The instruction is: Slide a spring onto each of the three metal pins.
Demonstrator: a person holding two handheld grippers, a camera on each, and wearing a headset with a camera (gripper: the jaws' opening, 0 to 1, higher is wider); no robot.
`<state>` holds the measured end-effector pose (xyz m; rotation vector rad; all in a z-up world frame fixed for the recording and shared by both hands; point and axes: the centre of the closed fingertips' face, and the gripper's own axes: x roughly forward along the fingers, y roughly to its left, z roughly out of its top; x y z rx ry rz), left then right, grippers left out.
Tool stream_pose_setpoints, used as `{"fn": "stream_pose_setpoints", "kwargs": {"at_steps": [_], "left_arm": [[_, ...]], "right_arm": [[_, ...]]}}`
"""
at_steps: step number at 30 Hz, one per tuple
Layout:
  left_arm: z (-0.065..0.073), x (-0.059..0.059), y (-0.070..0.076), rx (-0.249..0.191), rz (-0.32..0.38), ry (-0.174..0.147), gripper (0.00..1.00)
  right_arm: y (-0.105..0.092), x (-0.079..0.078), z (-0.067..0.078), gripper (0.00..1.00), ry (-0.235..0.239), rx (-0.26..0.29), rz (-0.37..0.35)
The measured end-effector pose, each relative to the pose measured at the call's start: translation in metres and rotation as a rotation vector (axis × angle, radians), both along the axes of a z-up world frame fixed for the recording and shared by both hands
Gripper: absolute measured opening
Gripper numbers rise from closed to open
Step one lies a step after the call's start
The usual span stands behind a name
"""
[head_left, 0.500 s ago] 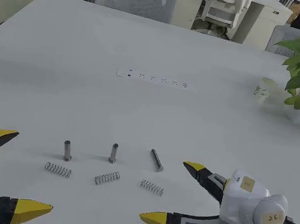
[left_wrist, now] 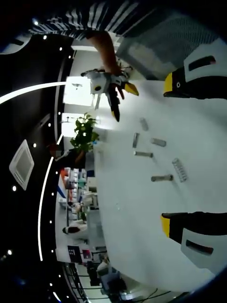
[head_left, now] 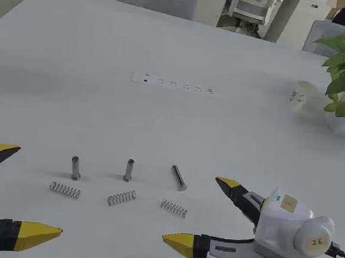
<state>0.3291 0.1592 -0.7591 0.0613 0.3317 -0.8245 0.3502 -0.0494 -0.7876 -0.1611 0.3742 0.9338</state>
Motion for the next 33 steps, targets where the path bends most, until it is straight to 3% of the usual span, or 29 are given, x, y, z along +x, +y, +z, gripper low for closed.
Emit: {"fn": "stream_pose_setpoints", "kwargs": {"at_steps": [20, 33], "left_arm": [[-0.003, -0.004, 0.007, 0.018, 0.007, 0.008, 0.98], [-0.008, -0.005, 0.013, 0.017, 0.031, 0.026, 0.98]], "right_arm": [[0.006, -0.001, -0.002, 0.98, 0.005, -0.007, 0.018], [-0.005, -0.005, -0.011, 0.97, 0.025, -0.029, 0.016]]}}
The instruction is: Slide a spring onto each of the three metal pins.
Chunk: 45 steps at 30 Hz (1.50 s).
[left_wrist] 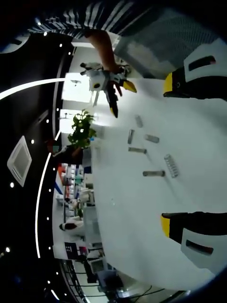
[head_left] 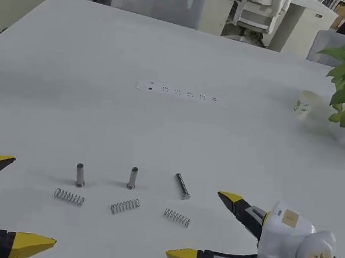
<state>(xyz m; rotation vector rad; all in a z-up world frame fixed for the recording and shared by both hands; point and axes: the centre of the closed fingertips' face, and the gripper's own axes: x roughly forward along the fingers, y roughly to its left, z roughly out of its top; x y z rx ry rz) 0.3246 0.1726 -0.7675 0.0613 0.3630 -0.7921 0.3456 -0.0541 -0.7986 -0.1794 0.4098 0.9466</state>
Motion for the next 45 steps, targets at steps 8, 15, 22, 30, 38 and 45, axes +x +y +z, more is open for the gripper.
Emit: {"fn": "stream_pose_setpoints", "kwargs": {"at_steps": [8, 15, 22, 30, 38, 45], "left_arm": [[0.001, -0.001, 0.000, 0.003, 0.001, -0.002, 0.98], [0.000, -0.002, 0.001, 0.001, 0.003, 0.001, 0.98], [-0.001, -0.001, 0.001, 0.001, 0.001, 0.004, 0.98], [-0.002, 0.001, 0.001, -0.005, -0.001, 0.005, 0.98], [-0.005, 0.001, 0.000, -0.021, -0.016, 0.014, 0.98], [-0.003, 0.001, 0.001, -0.069, -0.032, 0.019, 0.98]], "right_arm": [[0.000, 0.000, -0.003, 0.97, 0.006, -0.001, 0.001], [0.003, -0.002, -0.006, 0.96, 0.013, -0.007, 0.015], [0.005, 0.000, -0.004, 0.96, 0.018, 0.002, 0.015], [0.008, 0.005, 0.002, 0.94, 0.031, 0.022, 0.020], [0.009, 0.017, 0.009, 0.90, 0.037, 0.039, 0.008], [0.010, 0.027, 0.017, 0.85, 0.041, 0.044, 0.008]]}}
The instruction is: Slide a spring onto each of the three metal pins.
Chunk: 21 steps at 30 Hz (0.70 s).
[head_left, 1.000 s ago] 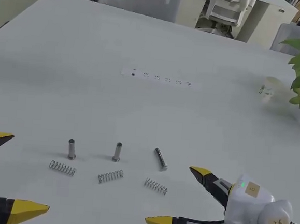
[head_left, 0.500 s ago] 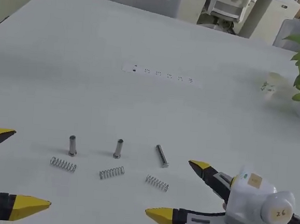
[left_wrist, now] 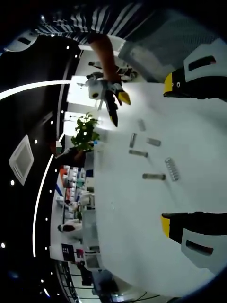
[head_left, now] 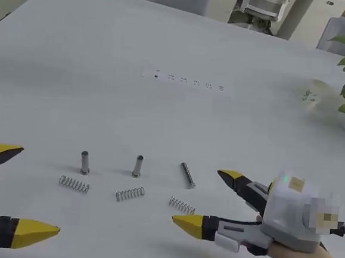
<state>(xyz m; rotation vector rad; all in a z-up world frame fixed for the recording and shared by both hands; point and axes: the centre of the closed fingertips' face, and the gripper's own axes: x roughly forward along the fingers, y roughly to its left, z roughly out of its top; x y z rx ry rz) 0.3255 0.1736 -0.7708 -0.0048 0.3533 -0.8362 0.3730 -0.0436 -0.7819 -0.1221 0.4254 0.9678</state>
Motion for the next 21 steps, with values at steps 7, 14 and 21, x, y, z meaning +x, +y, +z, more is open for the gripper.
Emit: {"fn": "stream_pose_setpoints", "kwargs": {"at_steps": [7, 14, 21], "left_arm": [[0.001, -0.002, 0.001, -0.011, -0.006, 0.005, 0.98], [-0.001, -0.005, 0.000, -0.012, -0.015, 0.012, 0.98], [-0.002, -0.007, 0.001, -0.006, -0.016, 0.016, 0.98]], "right_arm": [[0.004, 0.019, 0.009, 0.81, -0.001, -0.012, 0.008], [0.009, 0.035, 0.014, 0.72, -0.011, -0.042, 0.015], [0.012, 0.046, 0.014, 0.64, -0.003, -0.064, 0.021]]}}
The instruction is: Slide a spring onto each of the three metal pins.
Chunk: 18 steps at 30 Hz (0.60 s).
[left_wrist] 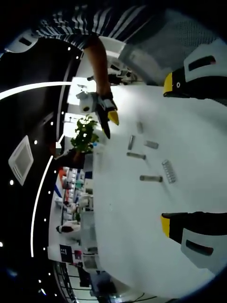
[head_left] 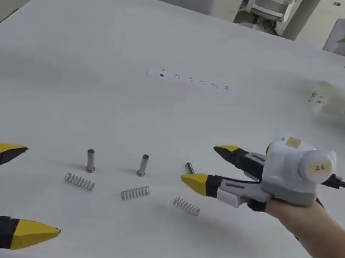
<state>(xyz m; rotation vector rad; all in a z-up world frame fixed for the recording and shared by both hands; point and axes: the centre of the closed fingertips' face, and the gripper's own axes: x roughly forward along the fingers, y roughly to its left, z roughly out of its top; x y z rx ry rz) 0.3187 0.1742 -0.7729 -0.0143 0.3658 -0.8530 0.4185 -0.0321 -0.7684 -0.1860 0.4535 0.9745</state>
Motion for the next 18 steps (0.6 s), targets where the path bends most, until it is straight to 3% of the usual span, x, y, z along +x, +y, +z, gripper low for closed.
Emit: {"fn": "stream_pose_setpoints", "kwargs": {"at_steps": [9, 12, 18], "left_arm": [[-0.001, 0.000, 0.004, 0.009, 0.002, 0.005, 0.98], [-0.001, 0.000, 0.006, 0.010, 0.008, 0.006, 0.98], [-0.002, -0.001, 0.006, 0.014, 0.010, 0.008, 0.97]], "right_arm": [[0.000, 0.020, -0.003, 0.49, 0.072, -0.027, -0.047], [-0.001, 0.025, -0.011, 0.43, 0.130, -0.056, -0.069], [-0.003, 0.031, -0.026, 0.35, 0.182, -0.094, -0.099]]}}
